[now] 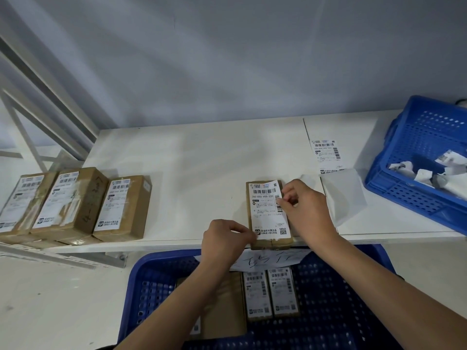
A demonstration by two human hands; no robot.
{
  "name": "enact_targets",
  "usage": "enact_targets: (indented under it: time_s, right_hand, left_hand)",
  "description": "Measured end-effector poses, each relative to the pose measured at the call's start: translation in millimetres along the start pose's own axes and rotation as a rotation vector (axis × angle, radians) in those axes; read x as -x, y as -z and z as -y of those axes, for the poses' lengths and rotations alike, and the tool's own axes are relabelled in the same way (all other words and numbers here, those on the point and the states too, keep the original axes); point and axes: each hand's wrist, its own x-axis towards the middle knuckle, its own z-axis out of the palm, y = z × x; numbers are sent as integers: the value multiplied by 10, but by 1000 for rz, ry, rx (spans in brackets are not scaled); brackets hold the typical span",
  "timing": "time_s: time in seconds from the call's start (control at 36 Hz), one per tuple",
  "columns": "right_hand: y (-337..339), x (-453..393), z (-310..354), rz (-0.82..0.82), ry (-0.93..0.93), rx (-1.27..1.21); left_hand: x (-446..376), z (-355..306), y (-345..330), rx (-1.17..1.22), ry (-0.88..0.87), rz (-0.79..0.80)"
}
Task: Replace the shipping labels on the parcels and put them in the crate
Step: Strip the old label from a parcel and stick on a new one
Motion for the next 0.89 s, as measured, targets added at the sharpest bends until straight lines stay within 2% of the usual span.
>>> enact_targets:
  time_s: [0.89]
  right_hand:
    - [-25,-17,-38,-8,-7,-24]
  left_hand:
    - [-29,-1,11,-42,-13,13]
